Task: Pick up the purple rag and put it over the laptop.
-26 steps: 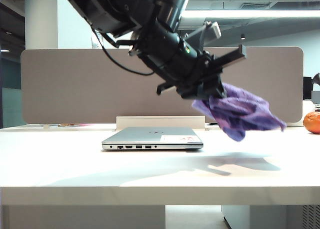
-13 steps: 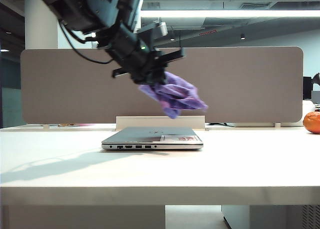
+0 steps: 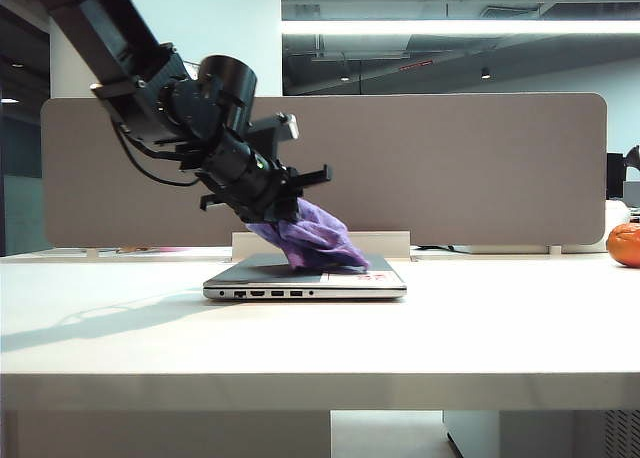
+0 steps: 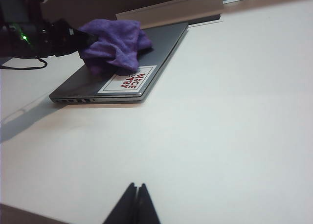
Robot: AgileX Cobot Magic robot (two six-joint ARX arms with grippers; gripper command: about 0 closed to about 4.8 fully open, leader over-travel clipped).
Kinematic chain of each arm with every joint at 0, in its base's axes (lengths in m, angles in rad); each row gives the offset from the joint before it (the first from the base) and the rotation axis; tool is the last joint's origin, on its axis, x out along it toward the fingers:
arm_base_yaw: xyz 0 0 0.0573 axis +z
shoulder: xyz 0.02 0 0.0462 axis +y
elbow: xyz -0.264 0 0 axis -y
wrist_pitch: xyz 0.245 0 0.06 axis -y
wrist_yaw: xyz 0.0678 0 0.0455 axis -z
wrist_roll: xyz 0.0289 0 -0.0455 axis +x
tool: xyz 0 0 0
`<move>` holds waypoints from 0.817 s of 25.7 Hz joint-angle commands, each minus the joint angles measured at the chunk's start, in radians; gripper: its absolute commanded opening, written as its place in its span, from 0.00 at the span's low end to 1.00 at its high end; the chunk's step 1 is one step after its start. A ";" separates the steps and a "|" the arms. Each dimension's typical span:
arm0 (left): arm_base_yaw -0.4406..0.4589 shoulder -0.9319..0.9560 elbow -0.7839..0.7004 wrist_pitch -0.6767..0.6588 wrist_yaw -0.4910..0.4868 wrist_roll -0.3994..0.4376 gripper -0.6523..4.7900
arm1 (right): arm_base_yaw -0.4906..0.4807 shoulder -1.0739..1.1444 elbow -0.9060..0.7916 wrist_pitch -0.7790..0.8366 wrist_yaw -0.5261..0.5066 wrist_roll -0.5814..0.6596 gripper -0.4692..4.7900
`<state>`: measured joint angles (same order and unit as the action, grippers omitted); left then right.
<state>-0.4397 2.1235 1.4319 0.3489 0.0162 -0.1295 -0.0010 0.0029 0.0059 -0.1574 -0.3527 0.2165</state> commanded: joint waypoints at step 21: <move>-0.002 0.035 0.116 -0.304 0.006 0.007 1.00 | 0.000 -0.001 -0.003 0.008 -0.005 0.000 0.13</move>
<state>-0.4419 2.1647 1.5379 0.0593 0.0193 -0.1272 -0.0013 0.0029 0.0059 -0.1574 -0.3527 0.2165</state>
